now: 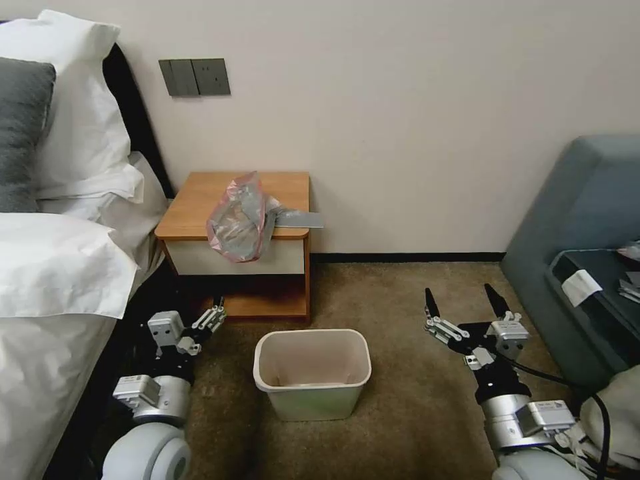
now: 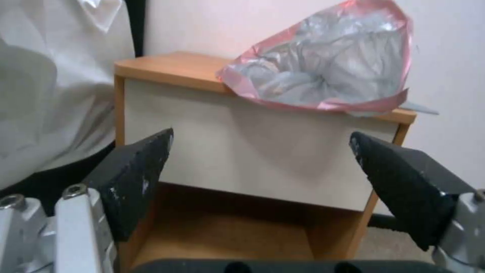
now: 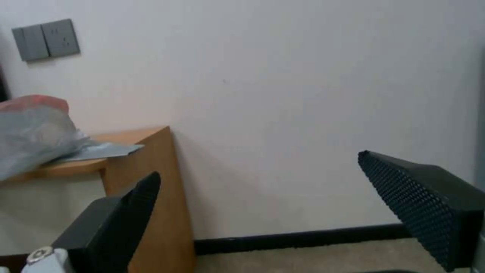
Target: Pick up the garbage bag from the table and place it over the trash can.
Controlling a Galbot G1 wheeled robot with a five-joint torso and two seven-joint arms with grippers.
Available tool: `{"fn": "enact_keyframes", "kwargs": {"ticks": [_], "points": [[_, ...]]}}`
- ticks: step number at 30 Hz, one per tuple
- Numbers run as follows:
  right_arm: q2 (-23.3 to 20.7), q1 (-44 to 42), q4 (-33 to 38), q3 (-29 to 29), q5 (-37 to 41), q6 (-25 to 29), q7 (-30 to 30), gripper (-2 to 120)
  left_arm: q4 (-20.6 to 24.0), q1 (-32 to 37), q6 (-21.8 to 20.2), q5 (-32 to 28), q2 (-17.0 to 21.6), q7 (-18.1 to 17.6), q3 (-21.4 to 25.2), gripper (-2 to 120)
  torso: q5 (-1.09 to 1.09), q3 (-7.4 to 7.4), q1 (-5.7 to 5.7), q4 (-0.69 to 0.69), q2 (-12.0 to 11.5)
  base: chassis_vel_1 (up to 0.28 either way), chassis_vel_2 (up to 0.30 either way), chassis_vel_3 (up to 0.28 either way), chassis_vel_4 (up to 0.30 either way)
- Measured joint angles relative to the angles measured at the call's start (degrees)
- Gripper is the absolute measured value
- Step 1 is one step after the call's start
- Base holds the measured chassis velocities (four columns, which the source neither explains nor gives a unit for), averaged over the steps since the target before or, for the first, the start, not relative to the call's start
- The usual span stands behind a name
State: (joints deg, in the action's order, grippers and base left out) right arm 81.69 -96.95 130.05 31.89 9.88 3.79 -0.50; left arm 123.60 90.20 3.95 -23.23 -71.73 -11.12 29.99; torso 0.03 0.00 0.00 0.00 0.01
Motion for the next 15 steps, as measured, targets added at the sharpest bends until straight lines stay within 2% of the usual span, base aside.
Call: {"fn": "enact_keyframes", "kwargs": {"ticks": [9, 15], "points": [[-1.8, 5.5, -5.1, -1.7, 2.2, 0.9, 0.1, 100, -0.9, -0.1, 1.0, 1.3, -0.6, 0.3, -0.4, 89, -0.02, 0.0, 0.0, 0.0, 0.0, 0.0, 0.0, 0.0, 0.0], [-5.1, 11.9, -7.8, -3.9, 10.4, -1.5, 0.7, 100, -1.5, 0.0, 1.4, 1.9, -1.1, 0.6, -0.3, 89, -0.03, 0.0, 0.0, 0.0, 0.0, 0.0, 0.0, 0.0, 0.0]]}}
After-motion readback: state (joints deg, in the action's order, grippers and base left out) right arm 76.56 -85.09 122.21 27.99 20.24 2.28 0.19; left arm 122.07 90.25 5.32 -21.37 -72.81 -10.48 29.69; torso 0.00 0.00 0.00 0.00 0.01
